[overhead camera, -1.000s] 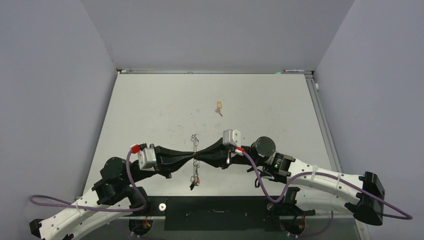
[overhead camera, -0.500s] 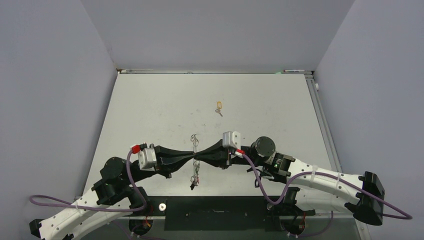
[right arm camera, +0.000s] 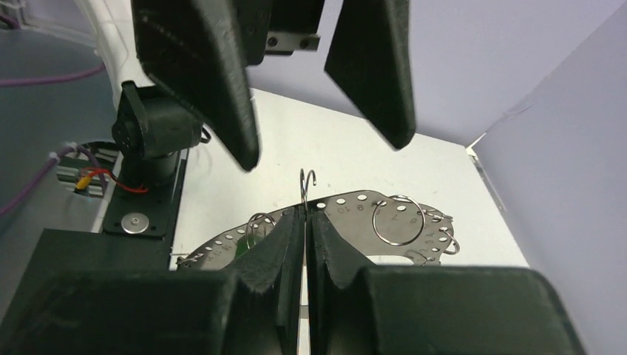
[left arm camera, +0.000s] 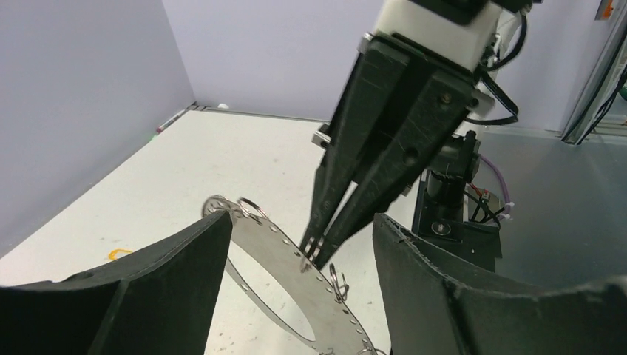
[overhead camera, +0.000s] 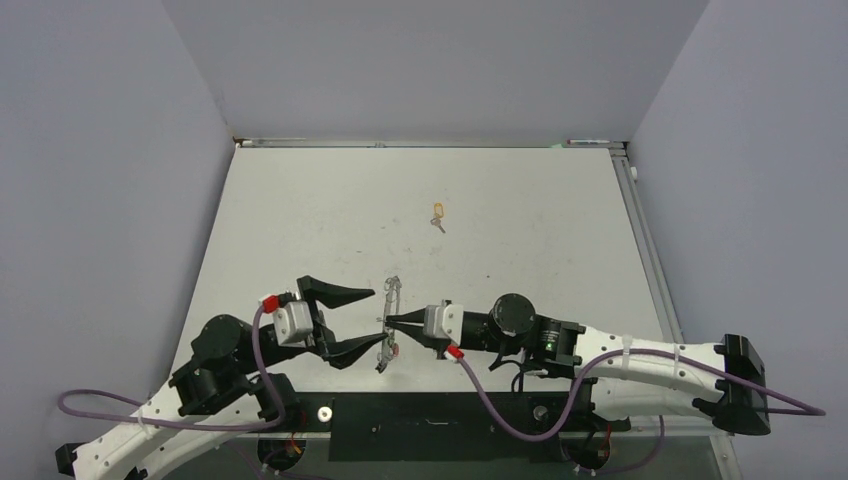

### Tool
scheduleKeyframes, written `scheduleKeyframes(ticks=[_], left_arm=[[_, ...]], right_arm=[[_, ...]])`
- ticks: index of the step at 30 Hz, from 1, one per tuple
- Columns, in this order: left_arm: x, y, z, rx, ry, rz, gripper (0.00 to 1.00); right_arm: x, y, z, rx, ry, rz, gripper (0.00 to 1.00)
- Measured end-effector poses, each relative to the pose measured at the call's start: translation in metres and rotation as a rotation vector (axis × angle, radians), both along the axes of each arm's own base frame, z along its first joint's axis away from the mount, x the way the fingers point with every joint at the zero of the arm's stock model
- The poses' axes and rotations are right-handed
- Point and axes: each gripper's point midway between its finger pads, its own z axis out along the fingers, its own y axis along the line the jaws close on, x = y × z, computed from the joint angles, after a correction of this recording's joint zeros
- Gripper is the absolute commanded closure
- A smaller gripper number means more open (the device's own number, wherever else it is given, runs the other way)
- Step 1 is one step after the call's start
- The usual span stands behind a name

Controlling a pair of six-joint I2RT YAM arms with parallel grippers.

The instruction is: Put the keys on the keyring

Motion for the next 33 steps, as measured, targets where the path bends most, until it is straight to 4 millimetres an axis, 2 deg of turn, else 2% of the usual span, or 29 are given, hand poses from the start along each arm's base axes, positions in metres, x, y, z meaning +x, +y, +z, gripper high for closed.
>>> scheduleKeyframes(ticks=[5, 8, 11, 13, 14, 21, 25, 29, 33], left_arm=[[-0.001, 0.023, 0.018, -0.026, -0.031, 0.061, 0.18], [0.000, 0.037, 0.025, -0.044, -0.033, 0.111, 0.11], [0.005, 0.049, 0.024, -0.049, -0.016, 0.172, 0.05], [0.010, 0.055, 0.019, -0.043, 0.006, 0.213, 0.00], [0.013, 0.058, 0.016, -0.040, 0.022, 0.234, 0.04], [0.043, 0.075, 0.000, -0.035, 0.146, 0.435, 0.04], [0.063, 0.074, -0.019, 0.034, 0.224, 0.544, 0.04], [0.079, 0.068, -0.037, 0.116, 0.275, 0.624, 0.04], [0.093, 0.063, -0.053, 0.172, 0.311, 0.689, 0.04]], right_arm=[[-0.007, 0.003, -0.011, -0.049, -0.118, -0.068, 0.95], [0.001, -0.002, -0.023, -0.088, -0.167, -0.136, 0.95], [0.007, -0.006, -0.031, -0.122, -0.197, -0.184, 0.95], [0.012, -0.009, -0.030, -0.128, -0.212, -0.218, 0.95], [0.014, -0.010, -0.029, -0.129, -0.217, -0.234, 0.95], [0.044, -0.032, -0.040, -0.206, -0.208, -0.438, 0.95], [0.062, -0.050, -0.042, -0.239, -0.189, -0.576, 0.95], [0.082, -0.071, -0.035, -0.231, -0.155, -0.727, 0.95], [0.108, -0.099, -0.027, -0.203, -0.095, -0.882, 0.95]])
